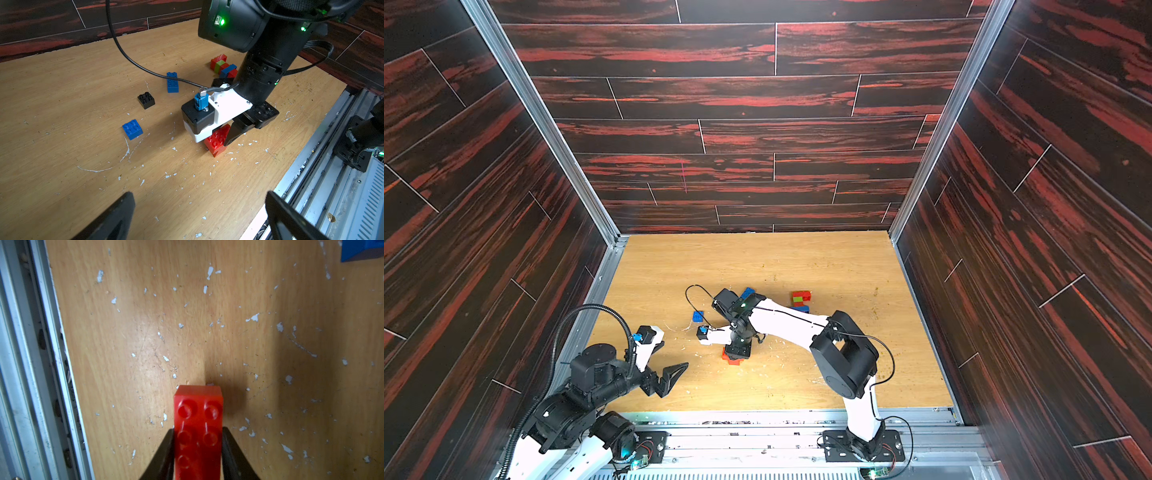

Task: Assemble the letter f with lego
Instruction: Assemble the lego brick with the lego brick.

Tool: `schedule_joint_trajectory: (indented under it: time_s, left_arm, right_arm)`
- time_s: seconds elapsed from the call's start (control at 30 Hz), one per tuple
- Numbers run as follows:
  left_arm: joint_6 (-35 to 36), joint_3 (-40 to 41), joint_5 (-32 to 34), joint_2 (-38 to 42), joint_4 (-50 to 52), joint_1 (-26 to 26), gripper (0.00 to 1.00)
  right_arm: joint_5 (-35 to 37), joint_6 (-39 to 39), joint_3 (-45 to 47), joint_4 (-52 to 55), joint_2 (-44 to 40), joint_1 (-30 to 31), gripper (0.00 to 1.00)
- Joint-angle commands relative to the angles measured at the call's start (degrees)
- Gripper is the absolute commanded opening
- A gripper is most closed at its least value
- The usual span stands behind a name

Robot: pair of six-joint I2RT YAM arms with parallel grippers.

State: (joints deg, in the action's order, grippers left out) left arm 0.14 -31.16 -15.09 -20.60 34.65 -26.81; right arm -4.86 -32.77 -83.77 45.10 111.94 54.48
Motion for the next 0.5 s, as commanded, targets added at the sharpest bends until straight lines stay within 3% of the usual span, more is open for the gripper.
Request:
schedule_joint_trajectory:
  time_s: [0.0,0.33,0.47]
  left_arm:
    - [0.0,0.5,-0.7,-0.4,-0.5,-0.2,1.0]
    - [0.1,0.5,-0.6,-0.2,-0.5,-0.2,1.0]
    - [0.0,0.5,-0.6,-0.2,-0.5,-0.2,1.0]
  right_arm:
    - [0.5,0.9,-1.5,4.8,3.0,0.7,0.43]
    - [2.7,1.9,-5.6,5.0,2.5,-0.5,0.6]
    - [-0.9,2.9,-6.3,4.0,0.2,-1.7,0.63]
